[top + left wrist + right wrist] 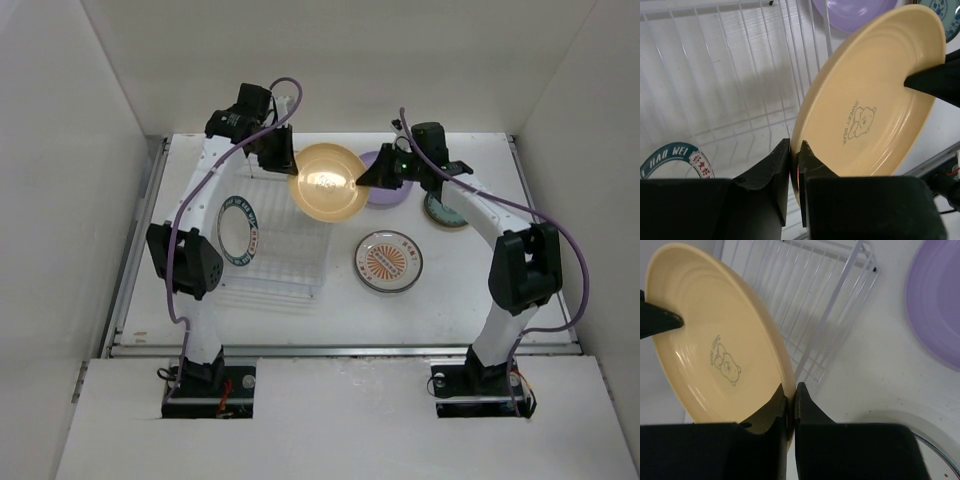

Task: Unload the plates from the dish rack

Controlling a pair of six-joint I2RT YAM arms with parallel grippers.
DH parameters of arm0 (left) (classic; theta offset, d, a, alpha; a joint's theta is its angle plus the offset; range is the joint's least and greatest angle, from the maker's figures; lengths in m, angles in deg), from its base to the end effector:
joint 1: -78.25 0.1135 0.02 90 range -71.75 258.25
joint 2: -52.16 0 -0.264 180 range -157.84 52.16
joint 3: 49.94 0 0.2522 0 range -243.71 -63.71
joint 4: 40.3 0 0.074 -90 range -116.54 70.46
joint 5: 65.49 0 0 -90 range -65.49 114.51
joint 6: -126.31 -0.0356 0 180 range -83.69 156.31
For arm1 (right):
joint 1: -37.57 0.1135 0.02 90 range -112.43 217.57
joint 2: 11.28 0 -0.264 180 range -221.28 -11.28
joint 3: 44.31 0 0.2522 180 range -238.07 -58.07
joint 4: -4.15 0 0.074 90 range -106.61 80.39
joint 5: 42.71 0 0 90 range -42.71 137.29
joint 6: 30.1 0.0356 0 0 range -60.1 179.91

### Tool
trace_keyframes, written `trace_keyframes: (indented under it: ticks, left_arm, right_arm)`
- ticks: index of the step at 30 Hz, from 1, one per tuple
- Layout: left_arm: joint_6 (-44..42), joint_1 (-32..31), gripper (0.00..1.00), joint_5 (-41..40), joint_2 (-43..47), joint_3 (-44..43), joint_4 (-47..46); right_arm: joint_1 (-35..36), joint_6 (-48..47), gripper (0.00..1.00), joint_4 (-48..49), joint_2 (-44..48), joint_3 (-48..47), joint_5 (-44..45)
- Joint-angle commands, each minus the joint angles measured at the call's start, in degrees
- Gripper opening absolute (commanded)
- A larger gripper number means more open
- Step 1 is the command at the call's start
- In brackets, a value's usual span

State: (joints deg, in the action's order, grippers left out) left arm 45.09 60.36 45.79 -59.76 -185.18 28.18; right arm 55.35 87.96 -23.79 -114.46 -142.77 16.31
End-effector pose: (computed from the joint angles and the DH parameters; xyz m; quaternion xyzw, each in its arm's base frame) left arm 0.4012 -0.1431 0.3823 0.1423 0.9001 -0.2525 0.3254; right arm 0.3939 0.1456 0.2934 -0.0519 0.8536 0.3959 0.3346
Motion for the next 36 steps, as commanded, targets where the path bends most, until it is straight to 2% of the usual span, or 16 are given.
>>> trace_keyframes:
  ticks: [1, 2, 5, 6, 10, 14, 15, 18, 20, 24, 29, 34, 36]
  left_arm:
    - [1.07, -0.39, 0.02, 1.33, 0.30, -2.63, -3.21]
    - [0.46, -0.39, 0.22, 0.53, -0.40, -3.41, -2.61]
    - [-1.12, -0.39, 0.68, -1.14, -1.89, -6.31, -1.29]
    - [-1.13, -0.39, 0.98, -2.19, -1.90, -6.93, -1.28]
    - [-2.88, -0.39, 1.00, -9.75, -2.52, -11.67, 0.91]
    - [-7.45, -0.39, 1.00, -25.02, -2.52, -16.95, 5.56]
    - [-8.94, -0.39, 1.00, -32.54, -2.52, -17.48, 6.62]
    - [-15.88, -0.39, 1.00, -43.90, -1.99, -15.39, 12.66]
    - [-18.43, -0.39, 1.00, -48.15, -1.99, -12.49, 15.75]
    - [-20.29, 0.14, 1.00, -48.36, -1.46, -4.49, 22.70]
    - [-19.67, 1.37, 0.95, -42.11, -0.93, 2.10, 22.71]
    - [-19.06, 2.06, 0.89, -45.80, -1.55, 5.81, 21.39]
    - [-18.44, 2.77, 0.88, -46.33, -2.16, 6.33, 21.39]
  right_arm:
    - [0.59, 0.07, 0.00, 4.06, 0.95, -2.22, 5.40]
    - [0.59, 0.07, 0.00, 4.07, 0.96, -2.74, 5.93]
    - [-0.02, 2.61, 0.00, 4.07, 0.43, -4.58, 7.25]
    - [-0.90, 3.49, 0.00, 2.76, -0.26, -5.98, 8.56]
    - [-4.76, 8.15, 0.00, 2.22, -0.89, -7.75, 11.38]
    - [-9.16, 10.70, 0.00, -0.32, -0.89, -8.89, 16.82]
    - [-10.04, 10.71, 0.00, -1.55, -0.89, -9.42, 18.05]
    - [-12.77, 10.71, 0.00, -7.25, -2.21, -11.53, 23.49]
    - [-14.17, 10.71, 0.00, -9.29, -2.91, -11.53, 27.01]
    - [-14.79, 10.71, 0.00, -9.29, -7.19, -11.26, 27.64]
    - [-14.79, 10.71, 0.00, -9.82, -12.66, -12.76, 25.27]
    - [-14.79, 9.66, 0.00, -9.82, -18.01, -15.74, 22.81]
    - [-14.79, 8.96, 0.05, -9.82, -19.42, -17.24, 21.67]
